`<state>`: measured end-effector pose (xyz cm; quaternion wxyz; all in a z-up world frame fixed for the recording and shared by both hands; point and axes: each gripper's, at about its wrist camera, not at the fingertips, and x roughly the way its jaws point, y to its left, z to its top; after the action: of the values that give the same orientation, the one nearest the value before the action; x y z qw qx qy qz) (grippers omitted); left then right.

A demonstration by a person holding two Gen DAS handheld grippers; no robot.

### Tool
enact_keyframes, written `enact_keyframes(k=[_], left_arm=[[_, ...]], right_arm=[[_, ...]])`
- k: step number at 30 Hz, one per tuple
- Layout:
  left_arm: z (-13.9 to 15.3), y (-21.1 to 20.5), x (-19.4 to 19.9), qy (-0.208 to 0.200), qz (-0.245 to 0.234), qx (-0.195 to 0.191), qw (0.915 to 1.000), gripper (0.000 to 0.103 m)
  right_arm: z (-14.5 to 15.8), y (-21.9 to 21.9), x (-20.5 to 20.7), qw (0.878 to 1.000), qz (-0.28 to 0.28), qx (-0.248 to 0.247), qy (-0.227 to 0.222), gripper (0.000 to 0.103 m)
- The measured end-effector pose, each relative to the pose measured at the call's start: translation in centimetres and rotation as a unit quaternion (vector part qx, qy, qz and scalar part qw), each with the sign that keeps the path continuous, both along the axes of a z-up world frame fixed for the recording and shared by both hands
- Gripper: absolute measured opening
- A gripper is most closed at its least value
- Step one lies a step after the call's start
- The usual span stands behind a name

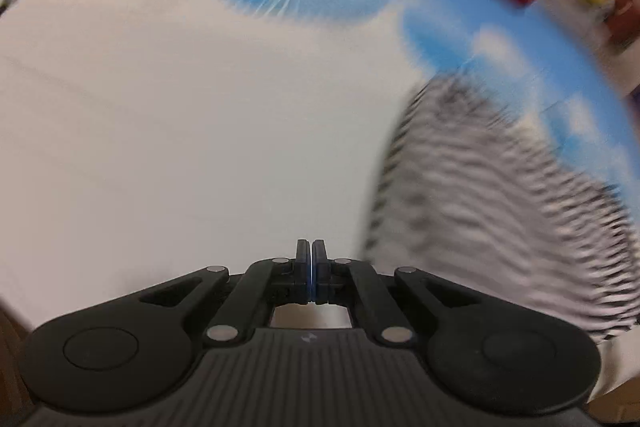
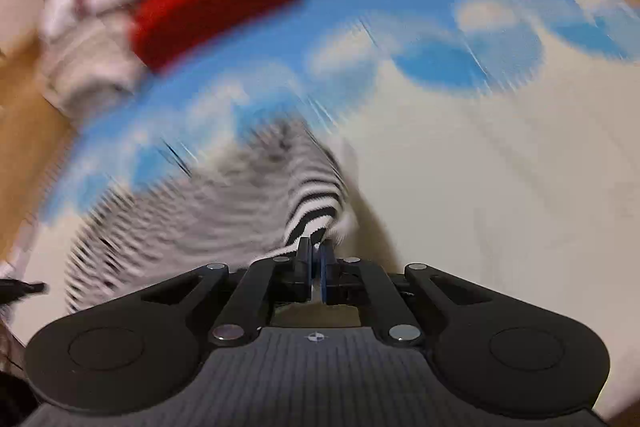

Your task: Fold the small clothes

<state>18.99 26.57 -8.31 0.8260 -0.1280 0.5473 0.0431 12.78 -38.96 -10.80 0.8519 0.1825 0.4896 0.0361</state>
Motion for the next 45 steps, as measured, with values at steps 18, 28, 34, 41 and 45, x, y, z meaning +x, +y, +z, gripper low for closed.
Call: enact_keyframes(k=[18,28,34,41,45], left_arm=[[-2.8,-6.2,3.3,0.031,-0.101,-0.025,0.9941,0.048],[0.4,-2.6,0.9,-0.054,-0.075,-0.055,0.9942,0.0],[-2.7,-4.0,1.0,0.037,-0.119,0.031,0.9917,0.001],[1.3,-6.6,1.9,-0.075,-0.101,0.017,0.9919,0.012],[1.5,-10.6,2.3,-0.09,-0.164,-0.014,0.9822,0.014]], right_arm=[[-2.5,1.9,1.7,0.997,0.016,-0.042,0.055,0.048],[-0.7,-0.7,1.2,0.997,-0.031,0.065,-0.019,0.0],[-3.1,0.7,1.6,0.997,-0.004,-0.03,0.068,0.0],[0.6,1.0,1.5,0.994,-0.065,-0.084,-0.033,0.009],[1.9,3.5,1.9,0.996,0.006,-0.01,-0.092,0.012]])
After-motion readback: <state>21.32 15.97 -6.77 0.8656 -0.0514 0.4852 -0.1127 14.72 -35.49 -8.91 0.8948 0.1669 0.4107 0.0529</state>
